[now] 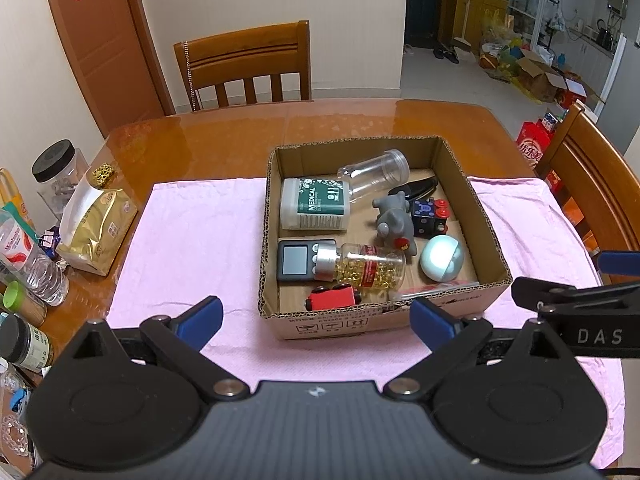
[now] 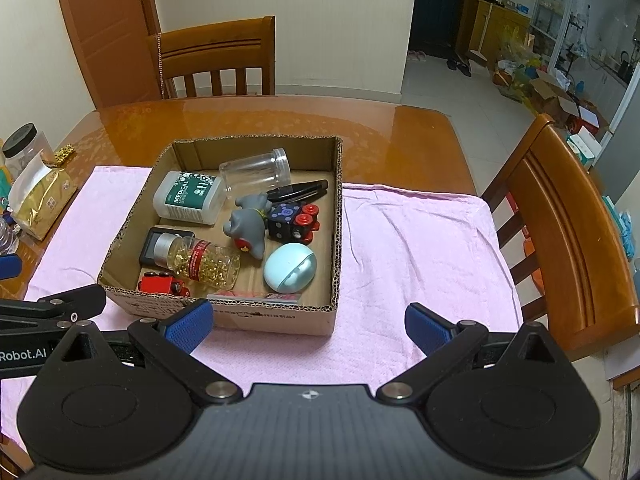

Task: Organize rigid objects

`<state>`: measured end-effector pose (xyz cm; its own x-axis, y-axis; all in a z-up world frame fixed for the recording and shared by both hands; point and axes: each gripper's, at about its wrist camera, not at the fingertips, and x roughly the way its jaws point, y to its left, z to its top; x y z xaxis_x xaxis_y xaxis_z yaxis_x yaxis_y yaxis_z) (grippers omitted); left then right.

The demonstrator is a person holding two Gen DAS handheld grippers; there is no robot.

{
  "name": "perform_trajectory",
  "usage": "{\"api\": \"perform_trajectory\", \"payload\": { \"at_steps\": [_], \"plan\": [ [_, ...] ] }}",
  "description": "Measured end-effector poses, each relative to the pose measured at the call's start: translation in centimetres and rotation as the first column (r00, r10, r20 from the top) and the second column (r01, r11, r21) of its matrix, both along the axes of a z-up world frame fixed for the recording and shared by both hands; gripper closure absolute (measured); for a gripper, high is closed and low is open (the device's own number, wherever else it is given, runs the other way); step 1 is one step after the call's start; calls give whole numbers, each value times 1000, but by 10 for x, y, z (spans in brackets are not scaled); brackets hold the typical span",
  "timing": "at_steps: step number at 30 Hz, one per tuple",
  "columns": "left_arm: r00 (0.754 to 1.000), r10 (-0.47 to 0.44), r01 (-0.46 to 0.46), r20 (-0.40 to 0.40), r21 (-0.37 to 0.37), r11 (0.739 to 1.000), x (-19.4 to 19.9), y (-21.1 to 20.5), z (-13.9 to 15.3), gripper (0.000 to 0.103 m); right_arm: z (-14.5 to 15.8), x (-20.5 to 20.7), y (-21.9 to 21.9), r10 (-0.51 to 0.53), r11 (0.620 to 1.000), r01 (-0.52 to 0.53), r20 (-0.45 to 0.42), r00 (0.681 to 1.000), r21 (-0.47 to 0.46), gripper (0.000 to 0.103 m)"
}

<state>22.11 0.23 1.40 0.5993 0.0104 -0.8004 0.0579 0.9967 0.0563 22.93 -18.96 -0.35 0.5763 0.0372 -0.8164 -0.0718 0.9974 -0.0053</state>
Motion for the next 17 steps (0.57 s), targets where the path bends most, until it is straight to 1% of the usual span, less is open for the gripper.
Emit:
{"api": "perform_trajectory", "payload": {
  "at_steps": [17],
  "plan": [
    [1000, 5, -5, 6, -6, 1000, -2, 0, 2, 4, 4, -1, 0, 8, 1000, -8, 12, 1000, -1, 0]
  ]
}}
